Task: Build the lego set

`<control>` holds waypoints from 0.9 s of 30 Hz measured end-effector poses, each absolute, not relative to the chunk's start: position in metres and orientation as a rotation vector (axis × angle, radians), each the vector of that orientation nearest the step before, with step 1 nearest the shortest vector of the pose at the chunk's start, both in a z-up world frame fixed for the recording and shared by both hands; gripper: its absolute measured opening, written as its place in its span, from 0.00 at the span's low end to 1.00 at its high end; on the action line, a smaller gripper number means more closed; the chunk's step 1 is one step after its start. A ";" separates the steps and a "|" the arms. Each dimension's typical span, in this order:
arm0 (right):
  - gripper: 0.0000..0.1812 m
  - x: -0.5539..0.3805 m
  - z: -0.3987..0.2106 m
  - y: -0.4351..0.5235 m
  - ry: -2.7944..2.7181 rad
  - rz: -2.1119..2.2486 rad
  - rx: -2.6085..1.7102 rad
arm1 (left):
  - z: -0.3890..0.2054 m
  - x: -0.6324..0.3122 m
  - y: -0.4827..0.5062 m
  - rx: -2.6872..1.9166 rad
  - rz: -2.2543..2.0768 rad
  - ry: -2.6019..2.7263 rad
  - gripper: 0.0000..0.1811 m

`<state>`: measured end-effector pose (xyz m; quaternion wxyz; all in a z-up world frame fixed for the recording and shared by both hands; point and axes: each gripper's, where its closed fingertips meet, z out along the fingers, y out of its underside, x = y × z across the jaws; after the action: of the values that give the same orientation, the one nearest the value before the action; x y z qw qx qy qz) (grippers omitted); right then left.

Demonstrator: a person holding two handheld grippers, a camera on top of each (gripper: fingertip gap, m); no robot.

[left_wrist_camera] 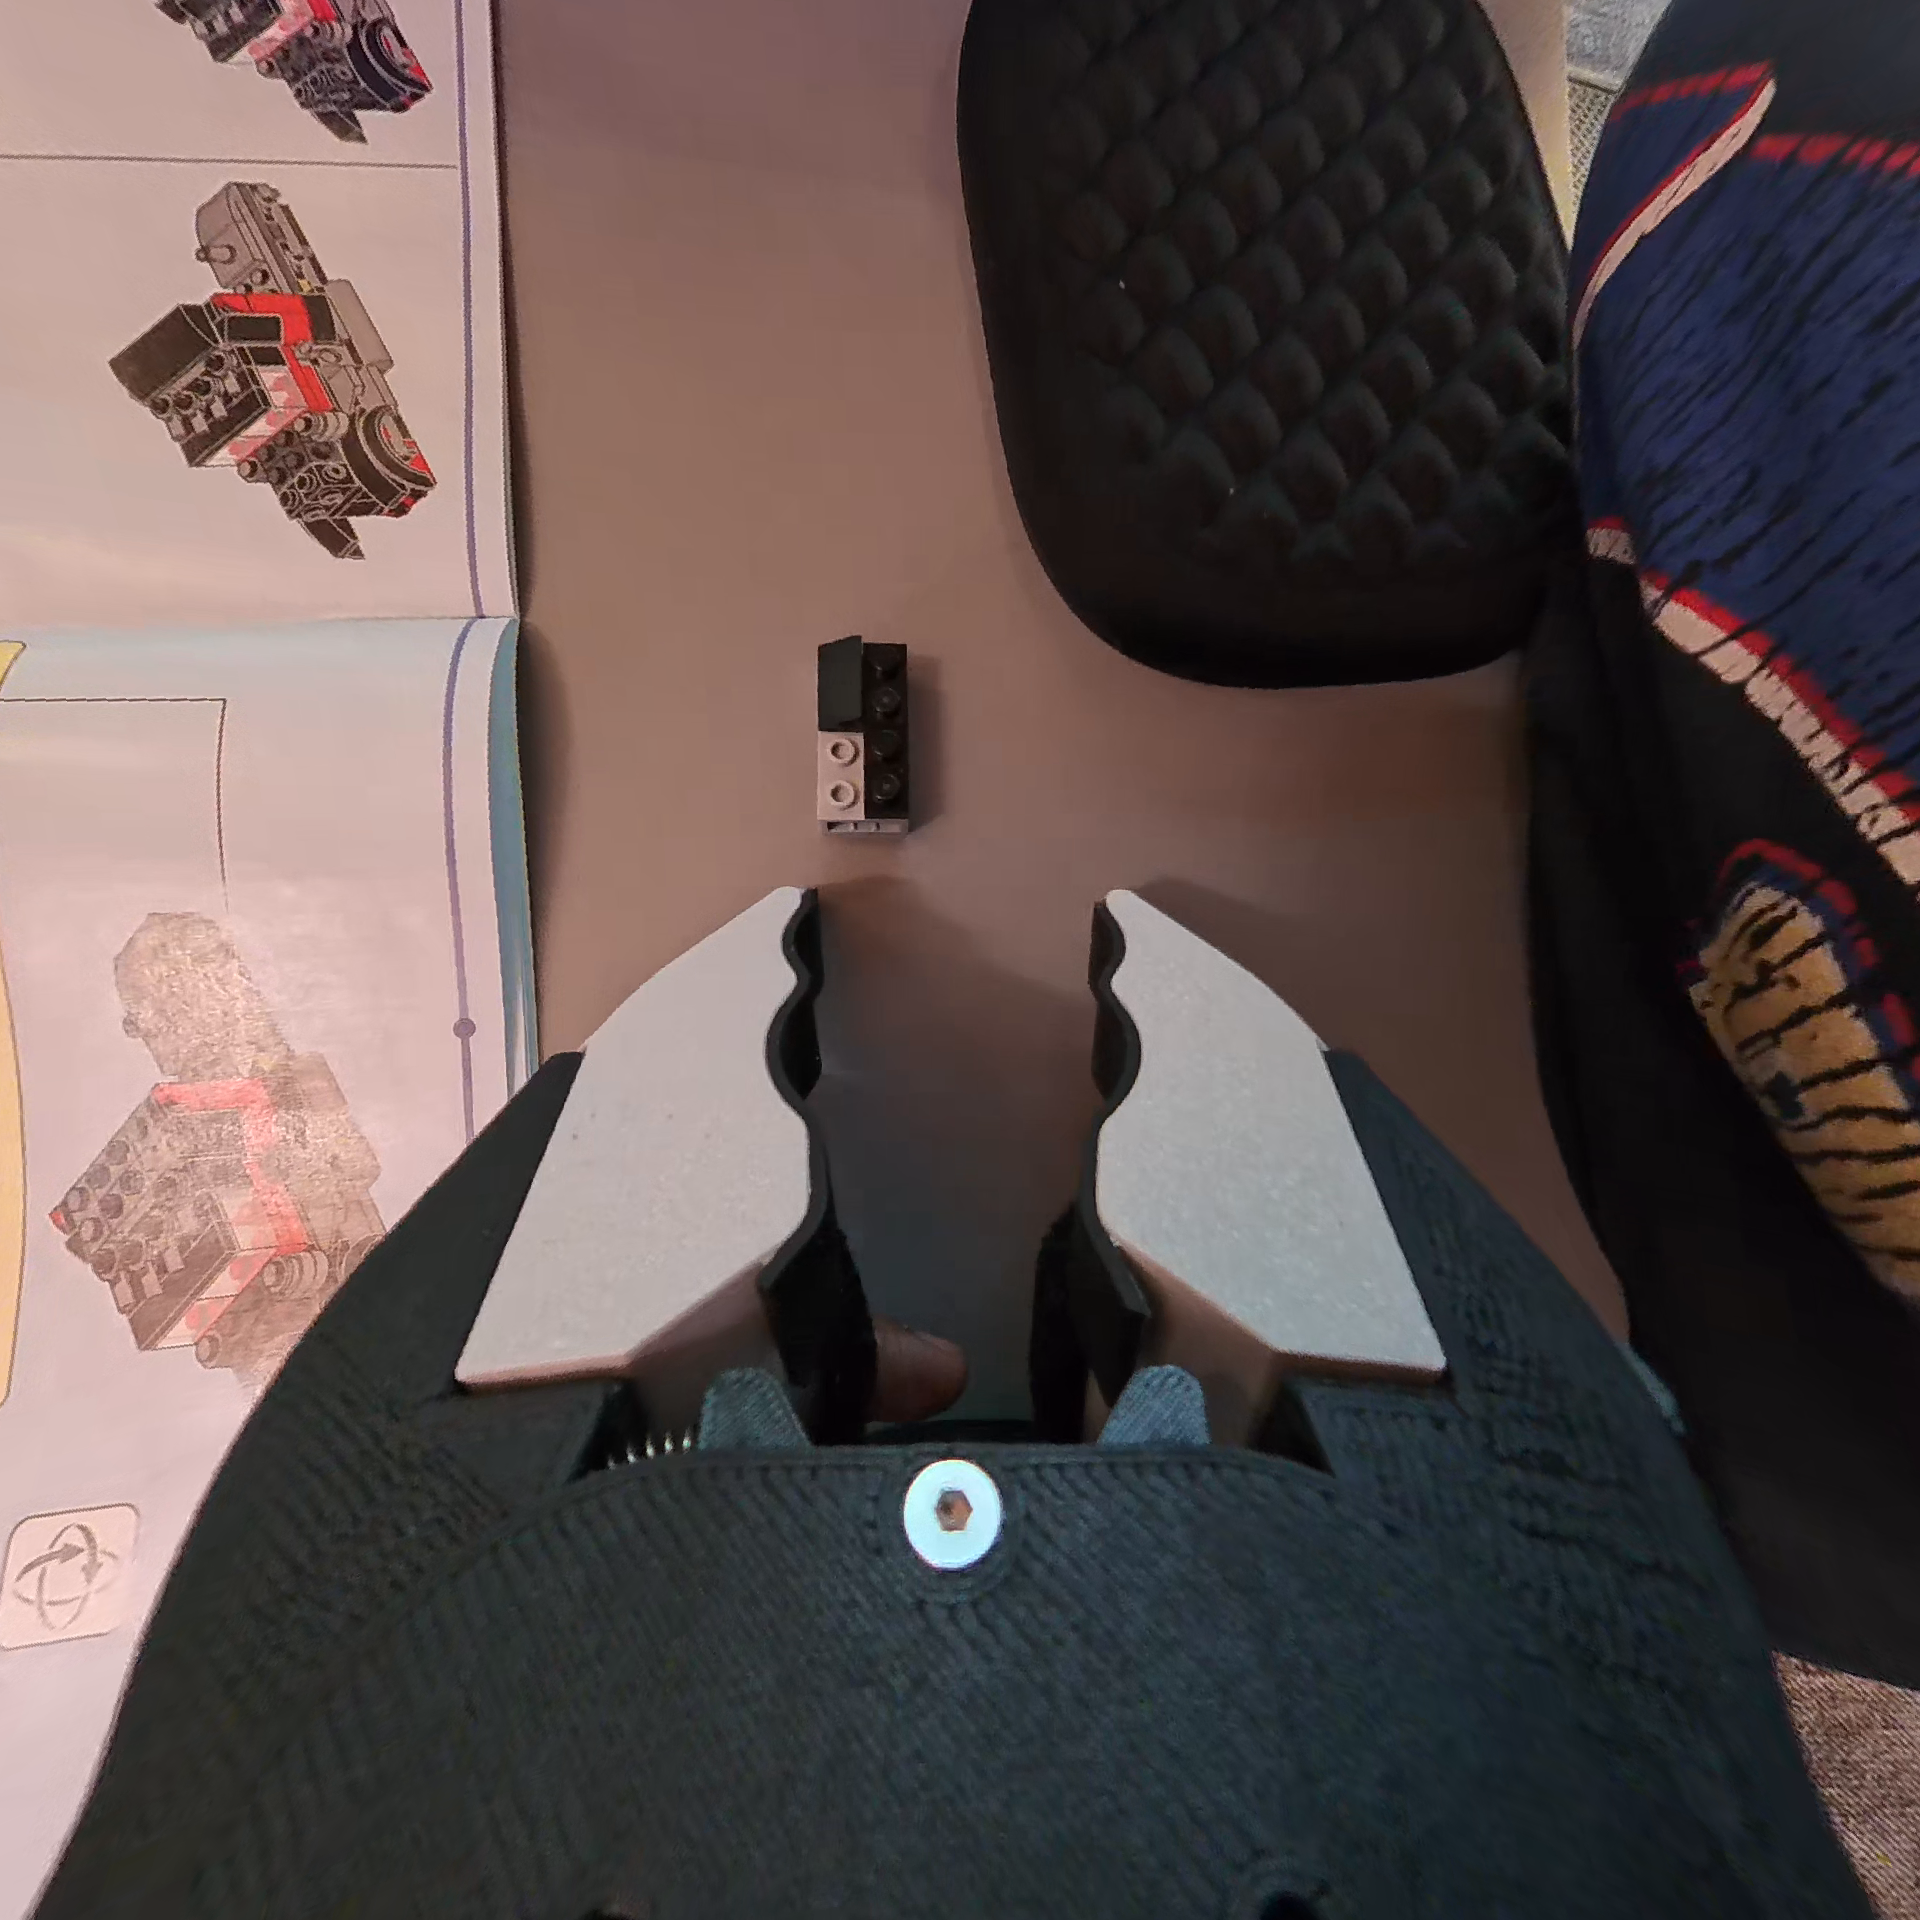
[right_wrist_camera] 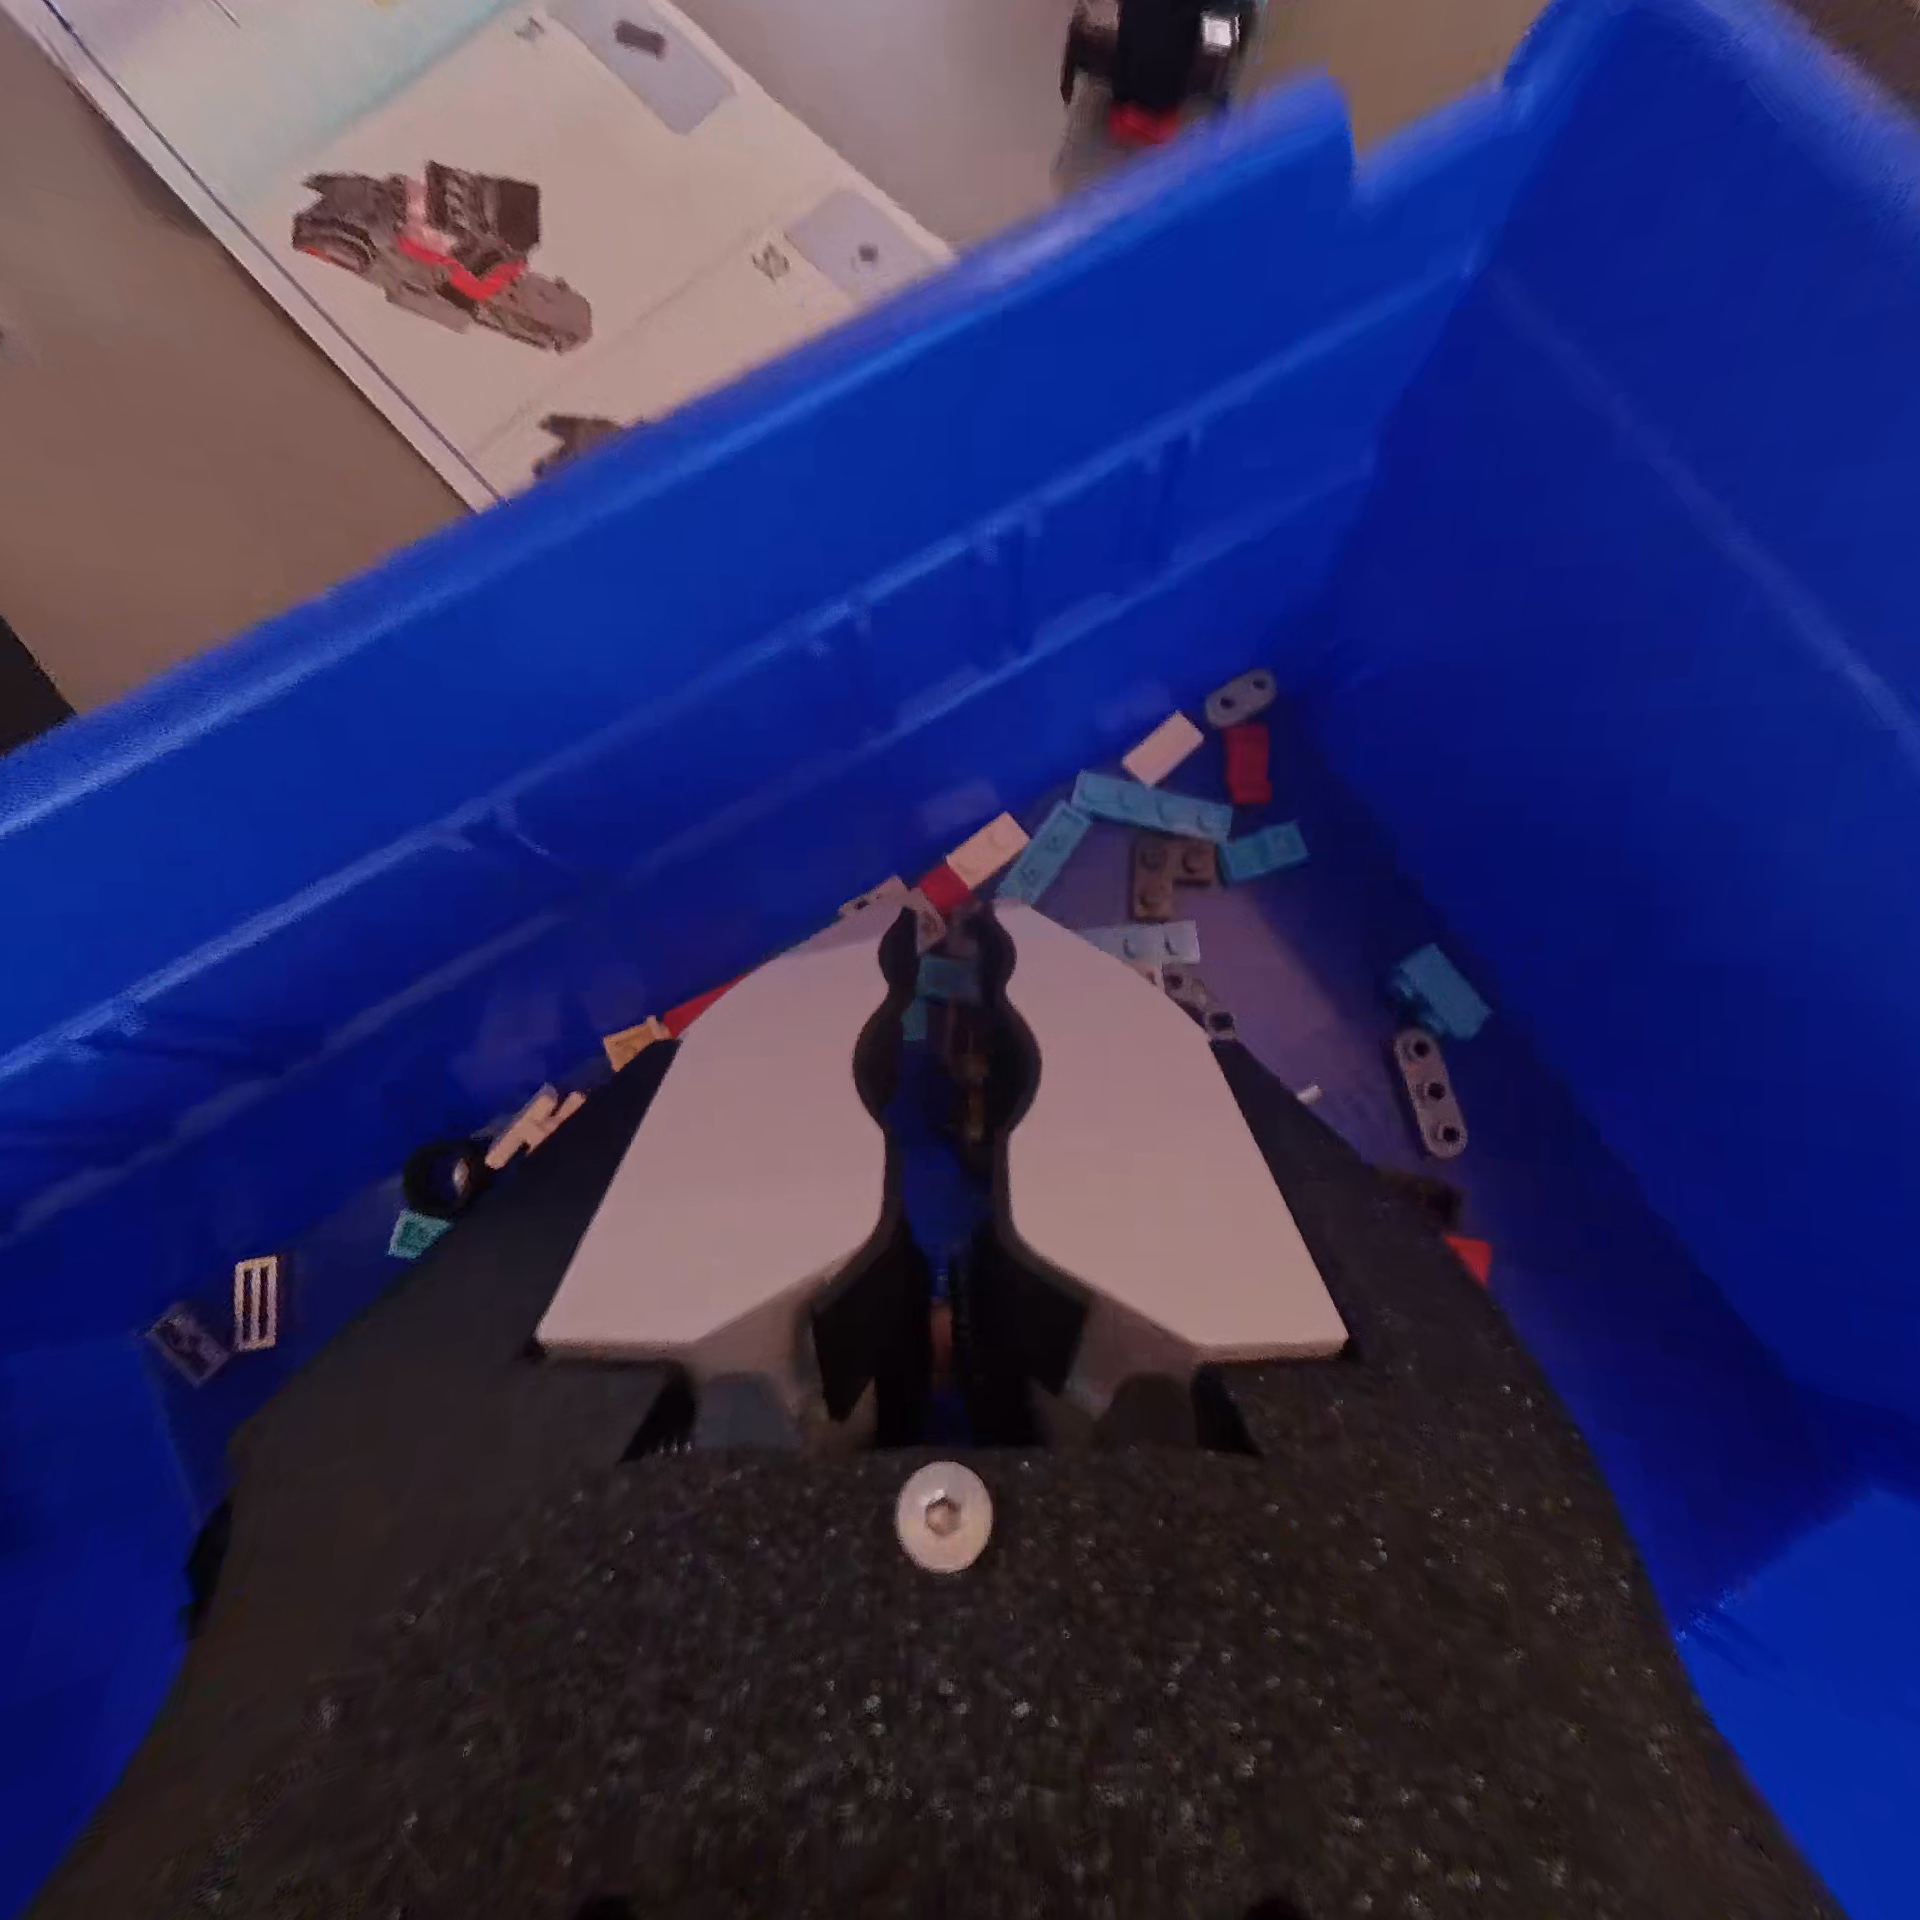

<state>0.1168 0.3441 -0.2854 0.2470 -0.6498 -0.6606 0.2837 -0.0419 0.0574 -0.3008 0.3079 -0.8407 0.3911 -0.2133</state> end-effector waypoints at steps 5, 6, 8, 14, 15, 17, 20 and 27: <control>0.04 0.106 -0.287 0.346 -1.858 0.679 -1.691 | -0.301 -0.042 0.058 -2.225 -0.556 1.034 0.27; 0.05 0.107 -0.291 0.347 -1.882 0.658 -1.710 | -0.301 -0.042 0.058 -2.225 -0.554 1.034 0.27; 0.05 0.107 -0.297 0.349 -1.887 0.655 -1.733 | -0.301 -0.042 0.058 -2.223 -0.542 1.037 0.27; 0.08 0.114 -0.302 0.342 -1.951 0.691 -1.786 | -0.302 -0.042 0.058 -2.219 -0.525 1.043 0.27; 0.08 0.113 -0.302 0.344 -1.938 0.692 -1.786 | -0.302 -0.042 0.058 -2.221 -0.532 1.040 0.27; 0.08 0.111 -0.302 0.346 -1.923 0.693 -1.794 | -0.301 -0.042 0.058 -2.225 -0.547 1.031 0.26; 0.07 0.109 -0.302 0.344 -1.921 0.716 -1.798 | -0.301 -0.042 0.058 -2.224 -0.546 1.031 0.27; 0.05 0.110 -0.303 0.342 -1.944 0.692 -1.747 | -0.301 -0.042 0.058 -2.223 -0.539 1.035 0.27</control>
<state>0.1099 0.3421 -0.3026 0.2173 -0.6307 -0.7018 0.2499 -0.0422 0.0581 -0.3013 0.3104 -0.8417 0.3919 -0.2039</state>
